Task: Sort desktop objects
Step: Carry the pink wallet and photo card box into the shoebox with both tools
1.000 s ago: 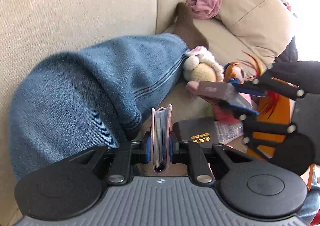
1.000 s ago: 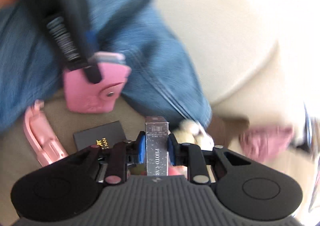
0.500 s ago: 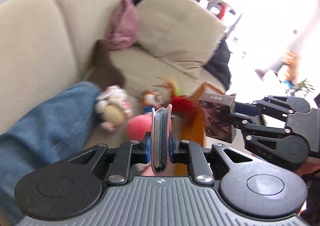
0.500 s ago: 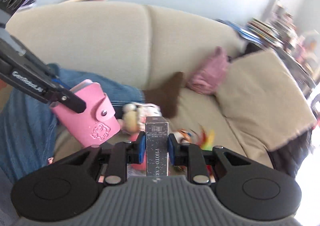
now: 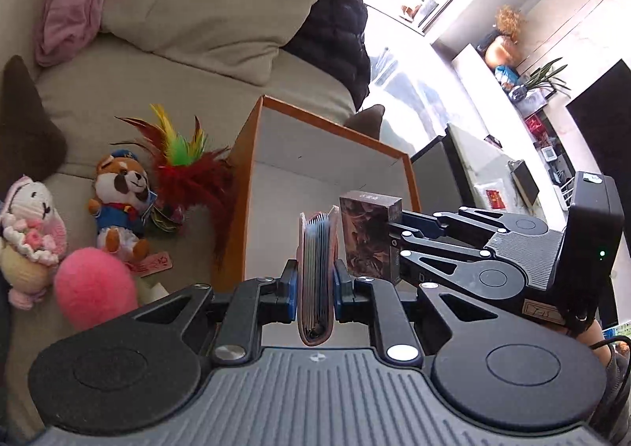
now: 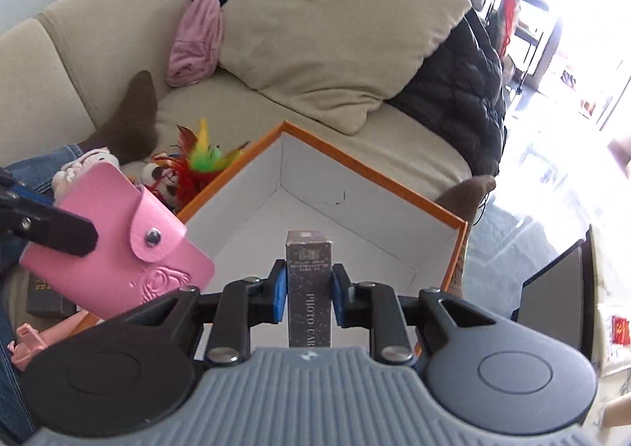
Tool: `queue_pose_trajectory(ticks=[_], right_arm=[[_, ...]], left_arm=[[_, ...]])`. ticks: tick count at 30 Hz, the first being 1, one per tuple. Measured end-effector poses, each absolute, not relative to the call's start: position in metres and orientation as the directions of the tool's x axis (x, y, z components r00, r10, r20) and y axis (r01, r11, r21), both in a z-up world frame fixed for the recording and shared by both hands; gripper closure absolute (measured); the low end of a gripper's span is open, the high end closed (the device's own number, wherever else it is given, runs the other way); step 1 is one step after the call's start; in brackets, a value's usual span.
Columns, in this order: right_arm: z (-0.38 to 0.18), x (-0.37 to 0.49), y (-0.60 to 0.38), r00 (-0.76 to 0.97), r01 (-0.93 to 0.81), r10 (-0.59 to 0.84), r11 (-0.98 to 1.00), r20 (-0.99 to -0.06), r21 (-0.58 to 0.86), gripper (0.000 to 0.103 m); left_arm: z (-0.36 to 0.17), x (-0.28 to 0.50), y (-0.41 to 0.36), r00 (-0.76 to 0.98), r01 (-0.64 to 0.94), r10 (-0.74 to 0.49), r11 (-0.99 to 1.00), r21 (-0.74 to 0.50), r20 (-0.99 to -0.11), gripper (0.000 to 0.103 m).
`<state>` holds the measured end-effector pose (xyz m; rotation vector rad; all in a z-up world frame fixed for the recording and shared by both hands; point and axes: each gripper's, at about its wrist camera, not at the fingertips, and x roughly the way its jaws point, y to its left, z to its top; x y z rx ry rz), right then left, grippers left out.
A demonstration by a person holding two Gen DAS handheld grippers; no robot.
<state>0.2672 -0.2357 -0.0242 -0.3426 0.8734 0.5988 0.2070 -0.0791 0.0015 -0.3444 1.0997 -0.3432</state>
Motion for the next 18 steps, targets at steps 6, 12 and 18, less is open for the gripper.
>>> queue_pose_trajectory(ticks=[6,12,18], right_arm=[[-0.057,0.313,-0.237,0.497,-0.541,0.347,0.840,-0.795,0.028,0.079],[-0.082,0.313,-0.247,0.436,-0.552,0.315,0.834,-0.843,0.026,0.079],[-0.084,0.310,-0.255,0.386,-0.561,0.302,0.827,-0.872,0.038,0.078]], left_arm=[[-0.030,0.242,-0.094,0.352,0.066,-0.399,0.913,-0.403,-0.847,0.085],[-0.041,0.256,-0.112,0.319,0.100,-0.390,0.920,-0.378,-0.864,0.085],[-0.048,0.267,-0.130,0.338,0.140,-0.356,0.934,-0.327,-0.871,0.085]])
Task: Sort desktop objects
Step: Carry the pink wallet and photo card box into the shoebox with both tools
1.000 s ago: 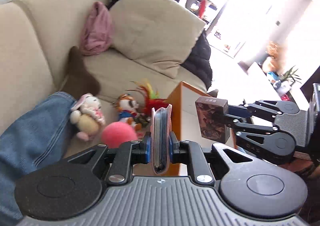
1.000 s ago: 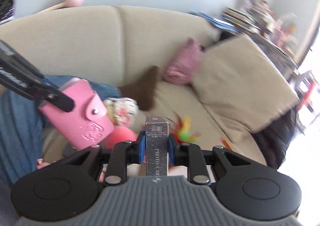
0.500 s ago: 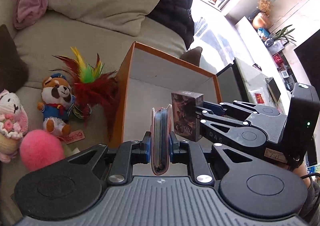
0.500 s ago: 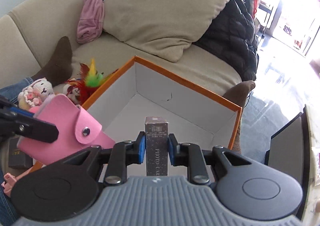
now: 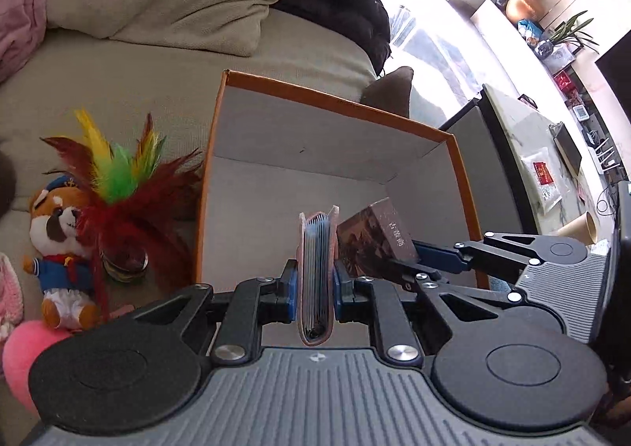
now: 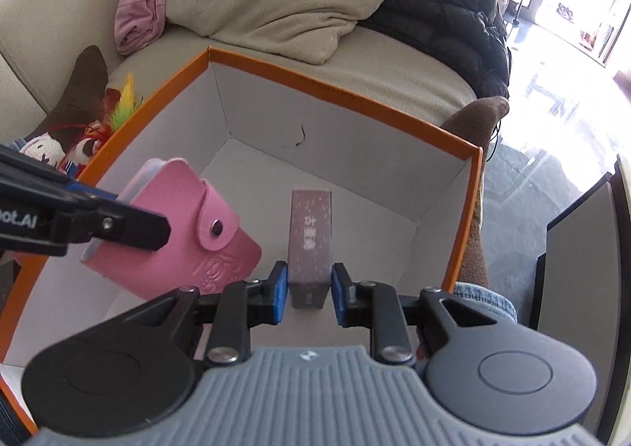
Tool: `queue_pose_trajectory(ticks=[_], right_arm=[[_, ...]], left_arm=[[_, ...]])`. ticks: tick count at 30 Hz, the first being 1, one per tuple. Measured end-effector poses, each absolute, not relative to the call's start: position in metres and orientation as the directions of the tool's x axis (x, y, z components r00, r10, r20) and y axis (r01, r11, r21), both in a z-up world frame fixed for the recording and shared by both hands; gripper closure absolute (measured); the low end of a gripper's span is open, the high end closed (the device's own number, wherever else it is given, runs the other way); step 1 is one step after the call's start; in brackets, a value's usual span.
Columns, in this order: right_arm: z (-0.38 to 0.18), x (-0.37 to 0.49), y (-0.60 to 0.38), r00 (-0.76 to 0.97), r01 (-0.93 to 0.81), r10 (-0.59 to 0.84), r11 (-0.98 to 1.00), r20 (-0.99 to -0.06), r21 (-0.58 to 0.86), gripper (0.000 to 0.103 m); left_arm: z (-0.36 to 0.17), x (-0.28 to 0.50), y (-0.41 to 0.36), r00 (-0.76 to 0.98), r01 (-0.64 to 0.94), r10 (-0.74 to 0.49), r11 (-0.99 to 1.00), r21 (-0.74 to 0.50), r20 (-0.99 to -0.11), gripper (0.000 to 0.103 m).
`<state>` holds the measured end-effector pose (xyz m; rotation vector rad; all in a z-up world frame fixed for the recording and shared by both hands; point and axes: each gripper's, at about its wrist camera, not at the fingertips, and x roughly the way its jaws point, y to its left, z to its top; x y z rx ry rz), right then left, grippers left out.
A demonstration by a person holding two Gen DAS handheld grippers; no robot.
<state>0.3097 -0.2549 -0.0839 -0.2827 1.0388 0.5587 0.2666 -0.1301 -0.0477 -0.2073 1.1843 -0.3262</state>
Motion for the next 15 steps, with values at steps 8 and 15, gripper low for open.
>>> queue_pose_trajectory(ticks=[8,15], right_arm=[[-0.066,0.330,-0.275,0.428,-0.410,0.305,0.904,-0.851,0.118,0.079],[-0.067,0.350,-0.283,0.544,-0.245,0.204,0.966,-0.814,0.079,0.079]], left_arm=[[-0.052,0.285,-0.153,0.389,0.180,-0.354,0.935,-0.306,-0.851,0.085],[-0.067,0.310,-0.166,0.366,0.130,-0.370,0.929,-0.347,-0.854,0.085]])
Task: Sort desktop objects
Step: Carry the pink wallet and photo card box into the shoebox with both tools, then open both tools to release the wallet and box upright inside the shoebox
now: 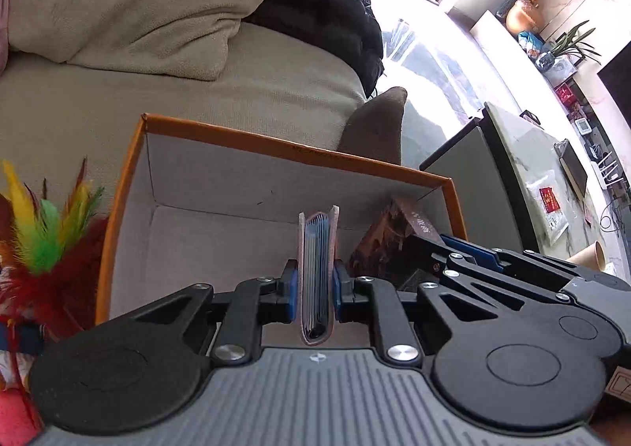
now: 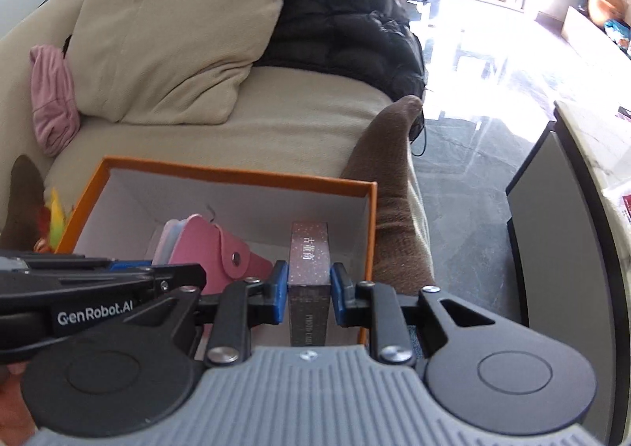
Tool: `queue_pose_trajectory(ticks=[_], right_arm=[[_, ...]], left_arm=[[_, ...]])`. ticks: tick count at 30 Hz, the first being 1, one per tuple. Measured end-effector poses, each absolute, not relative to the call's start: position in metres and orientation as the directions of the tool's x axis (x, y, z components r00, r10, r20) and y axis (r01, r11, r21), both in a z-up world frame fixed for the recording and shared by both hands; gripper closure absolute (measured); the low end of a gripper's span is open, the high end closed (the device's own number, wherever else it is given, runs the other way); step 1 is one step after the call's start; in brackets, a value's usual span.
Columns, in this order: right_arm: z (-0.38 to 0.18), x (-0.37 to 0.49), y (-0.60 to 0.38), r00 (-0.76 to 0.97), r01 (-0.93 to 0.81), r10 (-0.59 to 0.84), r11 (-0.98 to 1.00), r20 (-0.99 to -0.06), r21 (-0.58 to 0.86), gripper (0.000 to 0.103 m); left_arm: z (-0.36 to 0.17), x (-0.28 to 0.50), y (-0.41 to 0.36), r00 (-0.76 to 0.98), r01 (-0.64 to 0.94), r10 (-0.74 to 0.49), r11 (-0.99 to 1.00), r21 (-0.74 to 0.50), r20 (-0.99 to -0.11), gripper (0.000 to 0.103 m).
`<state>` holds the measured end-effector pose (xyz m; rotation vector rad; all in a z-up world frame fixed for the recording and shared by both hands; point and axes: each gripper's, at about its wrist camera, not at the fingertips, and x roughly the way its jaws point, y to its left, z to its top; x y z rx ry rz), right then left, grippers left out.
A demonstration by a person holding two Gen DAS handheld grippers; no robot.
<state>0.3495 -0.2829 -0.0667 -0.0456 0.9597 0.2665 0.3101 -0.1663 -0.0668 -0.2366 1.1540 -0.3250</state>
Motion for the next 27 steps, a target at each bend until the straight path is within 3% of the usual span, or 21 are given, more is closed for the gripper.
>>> queue_pose_trajectory(ticks=[7,10,13,19,27], right_arm=[[-0.070,0.346,-0.283,0.568,-0.241,0.194,0.968,-0.800,0.064,0.078],[-0.065,0.345,-0.293,0.559,-0.235,0.230,0.965,-0.796,0.114,0.074],[-0.061,0.343,-0.299,0.545,-0.249,0.254,0.959,-0.799,0.136,0.076],[-0.045,0.312,-0.307,0.540,-0.349,0.287,0.932,-0.791,0.100,0.076],[-0.051,0.276,-0.295,0.419,-0.524,0.337,0.848,-0.843,0.079,0.082]], left_arm=[[-0.076,0.319,-0.169,0.368,0.097,-0.383,0.922,-0.375,-0.847,0.085],[-0.077,0.320,-0.174,0.361,0.099,-0.389,0.920,-0.381,-0.847,0.085],[-0.078,0.319,-0.179,0.339,0.096,-0.404,0.913,-0.397,-0.849,0.085],[-0.076,0.314,-0.189,0.320,0.124,-0.416,0.909,-0.398,-0.851,0.083],[-0.073,0.311,-0.193,0.262,0.163,-0.535,0.845,-0.510,-0.803,0.075]])
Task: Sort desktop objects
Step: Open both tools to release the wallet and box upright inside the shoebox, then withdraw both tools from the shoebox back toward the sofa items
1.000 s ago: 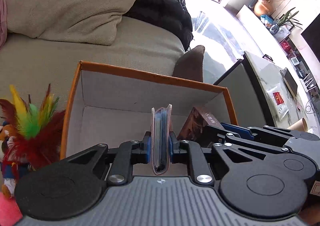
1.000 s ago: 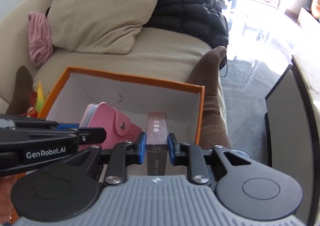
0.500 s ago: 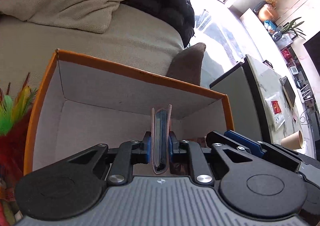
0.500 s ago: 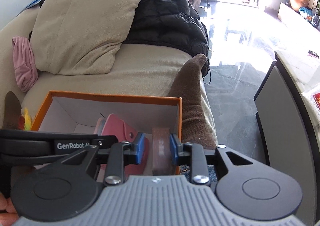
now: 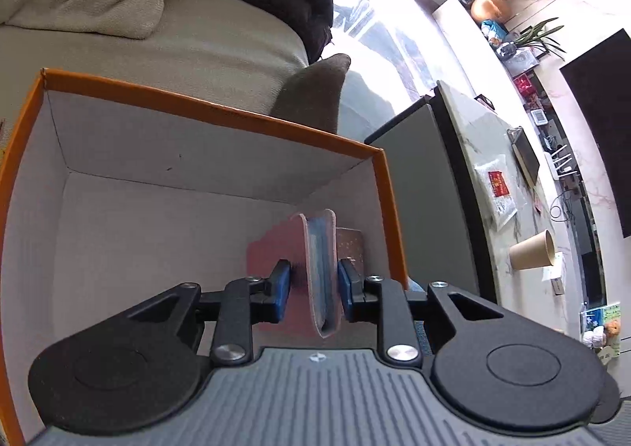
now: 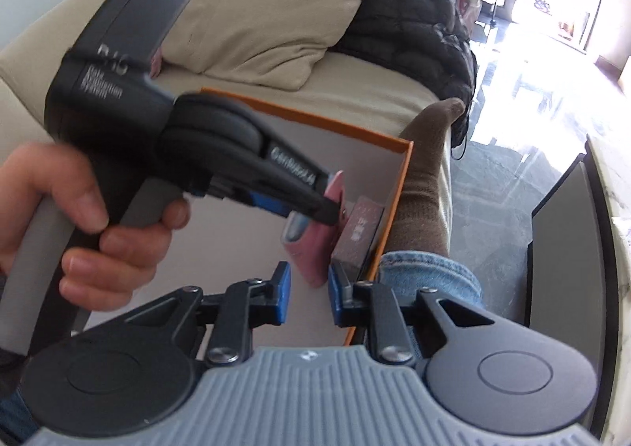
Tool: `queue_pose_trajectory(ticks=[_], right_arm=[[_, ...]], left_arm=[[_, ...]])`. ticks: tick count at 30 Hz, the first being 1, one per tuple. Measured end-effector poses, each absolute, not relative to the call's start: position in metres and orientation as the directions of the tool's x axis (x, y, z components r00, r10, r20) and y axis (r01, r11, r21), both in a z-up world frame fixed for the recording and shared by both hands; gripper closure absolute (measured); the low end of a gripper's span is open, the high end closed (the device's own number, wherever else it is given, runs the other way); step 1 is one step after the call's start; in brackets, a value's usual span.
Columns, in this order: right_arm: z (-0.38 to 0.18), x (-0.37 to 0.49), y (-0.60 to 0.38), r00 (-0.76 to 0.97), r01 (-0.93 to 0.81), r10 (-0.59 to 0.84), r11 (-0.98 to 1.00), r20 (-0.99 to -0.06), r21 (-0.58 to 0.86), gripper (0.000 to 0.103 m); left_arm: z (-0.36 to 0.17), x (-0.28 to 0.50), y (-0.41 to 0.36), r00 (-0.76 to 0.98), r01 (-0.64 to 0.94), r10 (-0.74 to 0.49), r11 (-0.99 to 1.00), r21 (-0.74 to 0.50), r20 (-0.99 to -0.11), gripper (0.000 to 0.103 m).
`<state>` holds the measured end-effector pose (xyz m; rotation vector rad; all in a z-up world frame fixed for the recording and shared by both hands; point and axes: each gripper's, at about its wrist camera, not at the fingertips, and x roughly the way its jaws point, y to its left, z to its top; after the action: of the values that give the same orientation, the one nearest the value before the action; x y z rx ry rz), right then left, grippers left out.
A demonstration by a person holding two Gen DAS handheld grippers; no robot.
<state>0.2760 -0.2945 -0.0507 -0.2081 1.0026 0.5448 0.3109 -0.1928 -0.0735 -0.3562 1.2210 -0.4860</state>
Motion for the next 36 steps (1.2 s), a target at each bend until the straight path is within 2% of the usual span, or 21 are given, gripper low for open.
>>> queue_pose_trajectory(ticks=[3,7,9,11,14,20,27,34,36], right_arm=[[-0.064,0.275,-0.284,0.395,-0.515,0.316,0.854,-0.863,0.077,0.080],[-0.078,0.279,-0.268,0.394,-0.432,0.257,0.899,-0.882,0.069,0.079],[-0.086,0.279,-0.261,0.407,-0.365,0.230,0.928,-0.884,0.073,0.069],[-0.095,0.276,-0.254,0.455,-0.282,0.169,0.959,-0.874,0.038,0.066],[-0.100,0.272,-0.243,0.536,-0.215,0.085,0.976,-0.840,-0.038,0.066],[-0.101,0.263,-0.232,0.568,-0.164,0.050,0.985,-0.822,-0.054,0.067],[-0.122,0.278,-0.223,0.514,0.019,-0.059,0.998,-0.856,-0.057,0.066],[-0.127,0.300,-0.206,0.432,0.045,-0.112,0.994,-0.895,-0.103,0.065],[-0.129,0.303,-0.209,0.459,0.053,-0.135,0.991,-0.878,-0.125,0.067]], left_arm=[[-0.070,0.310,-0.193,0.256,0.163,-0.565,0.825,-0.541,-0.785,0.075],[-0.067,0.312,-0.190,0.277,0.159,-0.537,0.843,-0.513,-0.797,0.075],[-0.067,0.313,-0.187,0.275,0.153,-0.545,0.838,-0.524,-0.792,0.075],[-0.065,0.313,-0.185,0.293,0.159,-0.529,0.849,-0.505,-0.797,0.075],[-0.059,0.314,-0.176,0.304,0.162,-0.534,0.845,-0.509,-0.789,0.075],[-0.024,0.292,-0.147,0.445,0.222,-0.437,0.899,-0.377,-0.782,0.075],[-0.002,0.255,-0.103,0.524,0.210,-0.398,0.917,-0.339,-0.753,0.075],[0.008,0.235,-0.071,0.576,0.186,-0.358,0.933,-0.309,-0.735,0.075],[0.004,0.231,-0.065,0.578,0.178,-0.344,0.938,-0.297,-0.740,0.075]])
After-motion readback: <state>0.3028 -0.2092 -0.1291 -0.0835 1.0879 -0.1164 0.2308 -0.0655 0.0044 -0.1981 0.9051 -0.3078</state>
